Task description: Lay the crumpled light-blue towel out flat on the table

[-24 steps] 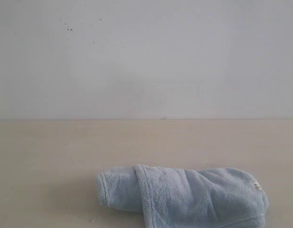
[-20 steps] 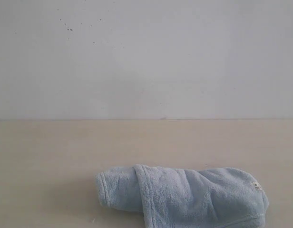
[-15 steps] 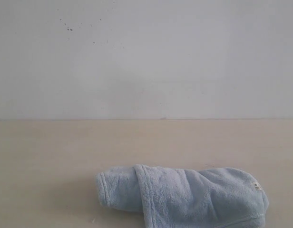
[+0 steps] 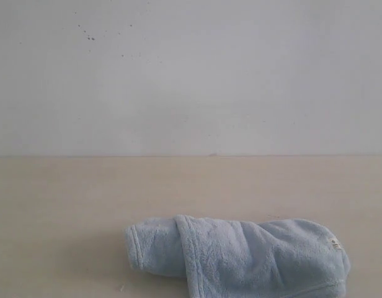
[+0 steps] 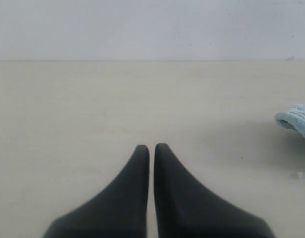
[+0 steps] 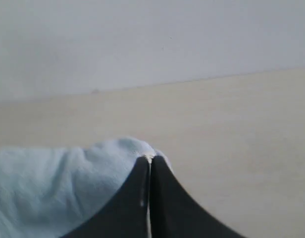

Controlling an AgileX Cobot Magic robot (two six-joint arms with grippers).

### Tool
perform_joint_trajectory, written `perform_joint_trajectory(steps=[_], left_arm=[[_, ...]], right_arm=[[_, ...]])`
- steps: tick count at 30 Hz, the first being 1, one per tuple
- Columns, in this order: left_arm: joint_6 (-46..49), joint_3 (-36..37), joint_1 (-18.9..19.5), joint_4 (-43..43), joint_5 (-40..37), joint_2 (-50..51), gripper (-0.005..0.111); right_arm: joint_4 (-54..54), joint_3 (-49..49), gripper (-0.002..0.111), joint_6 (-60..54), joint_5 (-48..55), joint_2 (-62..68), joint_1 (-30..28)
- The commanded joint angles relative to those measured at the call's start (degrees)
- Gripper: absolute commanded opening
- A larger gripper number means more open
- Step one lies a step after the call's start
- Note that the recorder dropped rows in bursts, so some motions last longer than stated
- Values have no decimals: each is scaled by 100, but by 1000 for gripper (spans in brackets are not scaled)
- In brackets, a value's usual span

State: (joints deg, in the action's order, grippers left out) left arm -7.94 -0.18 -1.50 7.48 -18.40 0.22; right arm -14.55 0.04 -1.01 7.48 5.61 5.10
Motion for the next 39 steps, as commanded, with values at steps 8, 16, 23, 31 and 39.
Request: perform_joint_trajectory(steps=[8,16,23,31,39], left_arm=[[11,18,-23,-65,62,-22,4],[11,18,-23,-65,62,-22,4],[11,18,-23,-65,62,-22,4],[11,18,-23,-65,62,-22,4],[11,18,-23,-65,62,-22,4]], right_arm=[[-2416,-234,0,4240,-448,-30,6],[-2503,-232,0,4923,-319,-30,6],[-2503,-232,0,5014,-3806,-30,6],[667,-1849,0,2426,-5676,98,6],[4289,-3197,0,2767,-4298,2676,6]])
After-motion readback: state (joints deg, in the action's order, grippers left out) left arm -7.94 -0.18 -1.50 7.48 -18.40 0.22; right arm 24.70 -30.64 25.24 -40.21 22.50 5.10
